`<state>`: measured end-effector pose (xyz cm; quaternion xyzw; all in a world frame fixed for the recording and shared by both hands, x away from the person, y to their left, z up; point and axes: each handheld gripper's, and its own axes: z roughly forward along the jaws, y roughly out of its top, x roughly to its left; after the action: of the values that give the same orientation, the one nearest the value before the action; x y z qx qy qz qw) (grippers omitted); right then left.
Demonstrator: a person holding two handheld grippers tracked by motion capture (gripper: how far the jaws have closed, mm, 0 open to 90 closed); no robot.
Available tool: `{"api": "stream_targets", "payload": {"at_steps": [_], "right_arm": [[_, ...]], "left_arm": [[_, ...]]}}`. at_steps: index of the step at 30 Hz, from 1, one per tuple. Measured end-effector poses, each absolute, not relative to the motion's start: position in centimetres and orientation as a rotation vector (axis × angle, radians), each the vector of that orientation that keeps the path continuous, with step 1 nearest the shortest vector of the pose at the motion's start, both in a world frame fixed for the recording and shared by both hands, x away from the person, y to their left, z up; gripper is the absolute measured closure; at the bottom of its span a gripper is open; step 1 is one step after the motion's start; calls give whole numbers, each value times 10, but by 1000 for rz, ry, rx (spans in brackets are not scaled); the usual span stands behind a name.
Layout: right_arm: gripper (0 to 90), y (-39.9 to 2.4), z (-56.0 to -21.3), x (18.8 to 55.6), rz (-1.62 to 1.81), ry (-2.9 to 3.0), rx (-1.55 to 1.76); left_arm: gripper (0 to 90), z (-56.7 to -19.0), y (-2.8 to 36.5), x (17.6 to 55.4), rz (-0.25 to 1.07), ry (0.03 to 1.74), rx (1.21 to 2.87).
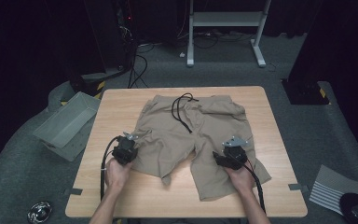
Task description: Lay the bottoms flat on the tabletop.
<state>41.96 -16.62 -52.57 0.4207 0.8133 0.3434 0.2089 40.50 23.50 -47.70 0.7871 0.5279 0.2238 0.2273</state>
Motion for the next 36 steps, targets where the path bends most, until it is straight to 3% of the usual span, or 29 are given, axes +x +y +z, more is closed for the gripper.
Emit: {"api": "stream_targets", "payload": {"at_steps": [3,5,8,12,13,14,16,19,26,31,33,36], "right_arm": [[378,-166,-526,420,956,2263,1171],[378,-167,-526,420,958,2263,1175],[378,-167,-526,420,959,2265,1180],[378,-167,-526,420,959,2265,1180],[378,-167,-526,420,959,2265,1181],[378,-167,-526,420,960,2264,1181],[378,-167,-526,420,959,2264,1180],[379,-167,-526,420,958,2264,1176],[378,-167,-526,420,956,2264,1175],[379,-166,-526,420,956,2264,1174],[379,-166,-526,420,956,2264,1171],[379,-166,-526,420,956,2265,1170]], "left_arm": [[873,-453,236,392,689,1406,2135],[870,-424,240,376,808,1371,2109],[845,-425,247,385,819,1439,2094],[601,-454,242,404,751,1513,2161],[601,-463,236,405,746,1514,2176],[490,-473,222,400,747,1478,2195],[429,-475,209,390,744,1419,2203],[409,-471,196,369,724,1337,2167],[428,-477,165,329,549,1207,2161],[501,-493,151,337,440,1198,2205],[611,-500,145,353,325,1185,2182],[863,-499,134,364,299,1123,2186]]}}
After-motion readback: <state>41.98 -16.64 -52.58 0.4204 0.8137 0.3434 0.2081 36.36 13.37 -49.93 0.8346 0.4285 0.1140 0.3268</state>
